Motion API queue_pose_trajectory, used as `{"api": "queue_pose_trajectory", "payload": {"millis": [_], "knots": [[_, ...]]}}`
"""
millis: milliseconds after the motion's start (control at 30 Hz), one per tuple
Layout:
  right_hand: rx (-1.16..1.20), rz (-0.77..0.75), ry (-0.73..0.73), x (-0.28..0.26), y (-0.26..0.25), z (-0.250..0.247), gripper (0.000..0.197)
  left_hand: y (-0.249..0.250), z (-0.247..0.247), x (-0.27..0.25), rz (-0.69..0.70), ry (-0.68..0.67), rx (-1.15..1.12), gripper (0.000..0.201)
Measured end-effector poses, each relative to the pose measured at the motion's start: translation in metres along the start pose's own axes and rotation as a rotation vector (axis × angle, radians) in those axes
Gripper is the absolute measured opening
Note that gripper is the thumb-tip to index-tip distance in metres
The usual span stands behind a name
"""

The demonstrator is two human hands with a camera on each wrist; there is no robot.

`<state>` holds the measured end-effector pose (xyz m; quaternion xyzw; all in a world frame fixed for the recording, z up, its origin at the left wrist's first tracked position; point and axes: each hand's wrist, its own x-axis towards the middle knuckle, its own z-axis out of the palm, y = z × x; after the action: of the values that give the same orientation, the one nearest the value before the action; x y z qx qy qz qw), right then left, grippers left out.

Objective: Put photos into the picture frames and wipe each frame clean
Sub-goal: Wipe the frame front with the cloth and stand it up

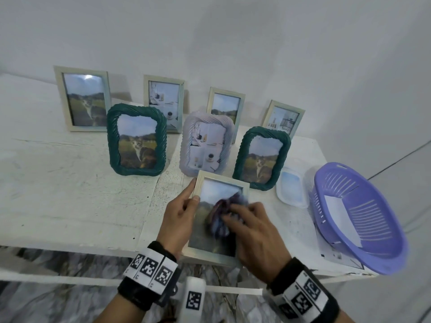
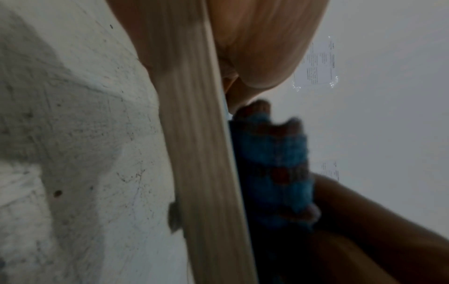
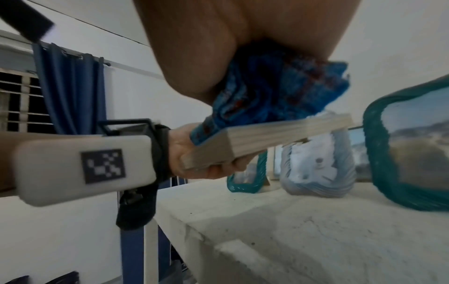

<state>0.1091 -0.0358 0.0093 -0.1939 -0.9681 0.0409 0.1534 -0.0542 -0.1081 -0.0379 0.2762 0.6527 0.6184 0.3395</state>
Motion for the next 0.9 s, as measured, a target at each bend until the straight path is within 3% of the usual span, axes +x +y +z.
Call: {"api": "queue_pose_trajectory", "payload": {"millis": [100, 267, 467, 633, 800, 900], "knots": [[0.021, -0.083, -0.097, -0.005, -0.013, -0.001, 0.036, 0.003, -0.004, -0.002, -0.007, 0.015, -0.014, 0.042], [-0.051, 0.087, -0.009, 0.03, 0.002, 0.0, 0.046, 0.01, 0.0, -0.005, 0.011, -0.014, -0.057, 0.041], [0.08, -0.144, -0.043, 0.017, -0.017, -0.005, 0.04, 0.006, -0.011, 0.0, 0.012, 0.03, -0.026, 0.041], [-0.014, 0.003, 0.03, 0.035, 0.002, -0.001, 0.046, 0.012, -0.007, -0.004, 0.025, -0.02, -0.032, 0.042], [0.074, -0.18, -0.083, 0.0, -0.016, -0.001, 0.041, 0.01, -0.016, 0.001, 0.014, 0.019, 0.004, 0.043], [0.101, -0.212, -0.061, -0.002, -0.003, -0.008, 0.035, 0.011, -0.012, -0.003, 0.026, 0.004, 0.013, 0.044]]}}
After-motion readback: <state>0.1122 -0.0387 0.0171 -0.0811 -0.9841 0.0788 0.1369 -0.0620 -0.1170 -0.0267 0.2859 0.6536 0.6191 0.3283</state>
